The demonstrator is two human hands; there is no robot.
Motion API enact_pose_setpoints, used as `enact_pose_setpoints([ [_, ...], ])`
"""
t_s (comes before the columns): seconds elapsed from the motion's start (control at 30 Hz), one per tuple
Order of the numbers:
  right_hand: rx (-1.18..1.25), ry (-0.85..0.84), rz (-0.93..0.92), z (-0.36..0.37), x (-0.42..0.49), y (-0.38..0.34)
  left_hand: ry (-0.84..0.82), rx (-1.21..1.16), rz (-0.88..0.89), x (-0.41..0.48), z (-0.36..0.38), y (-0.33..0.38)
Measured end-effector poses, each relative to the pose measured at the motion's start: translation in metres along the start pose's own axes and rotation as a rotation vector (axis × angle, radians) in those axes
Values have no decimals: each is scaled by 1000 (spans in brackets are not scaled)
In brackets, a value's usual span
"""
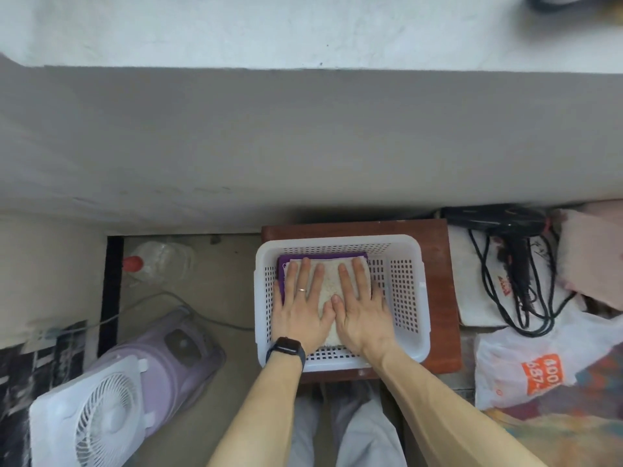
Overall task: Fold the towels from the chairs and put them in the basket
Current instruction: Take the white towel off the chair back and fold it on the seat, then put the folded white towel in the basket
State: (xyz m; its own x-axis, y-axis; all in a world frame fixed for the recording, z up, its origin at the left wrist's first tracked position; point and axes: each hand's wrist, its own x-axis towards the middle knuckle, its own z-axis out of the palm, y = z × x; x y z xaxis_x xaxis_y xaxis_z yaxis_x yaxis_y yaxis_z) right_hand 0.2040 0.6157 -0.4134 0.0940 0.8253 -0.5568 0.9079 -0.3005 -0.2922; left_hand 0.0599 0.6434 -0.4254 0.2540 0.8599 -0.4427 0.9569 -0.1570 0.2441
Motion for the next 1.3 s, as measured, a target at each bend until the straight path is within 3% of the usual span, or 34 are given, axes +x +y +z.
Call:
enact_pose_setpoints([
  [0.27, -191, -238, -24, -71, -17, -13, -159, 46, 41, -26, -75, 3],
  [0.37, -146, -196, -72, -113, -39, -21, -141, 100, 80, -40, -108, -6],
  [0.57, -161, -11, -252, -198, -95, -46, -139, -25, -51, -89, -171, -27],
  [0.7, -115, 166, -443, -243, -128, -78, 38, -154, -130, -122, -217, -41],
  [0.83, -87, 234, -650, -267, -148, -113, 256, -229, -269, -168, -257, -57],
  [1.13, -43, 209, -1204, -263, -221, -206, 693, -411, -632, -353, -271, -71],
  [1.3, -92, 63, -1496, -223, -289, -268, 867, -424, -898, -487, -239, -70],
])
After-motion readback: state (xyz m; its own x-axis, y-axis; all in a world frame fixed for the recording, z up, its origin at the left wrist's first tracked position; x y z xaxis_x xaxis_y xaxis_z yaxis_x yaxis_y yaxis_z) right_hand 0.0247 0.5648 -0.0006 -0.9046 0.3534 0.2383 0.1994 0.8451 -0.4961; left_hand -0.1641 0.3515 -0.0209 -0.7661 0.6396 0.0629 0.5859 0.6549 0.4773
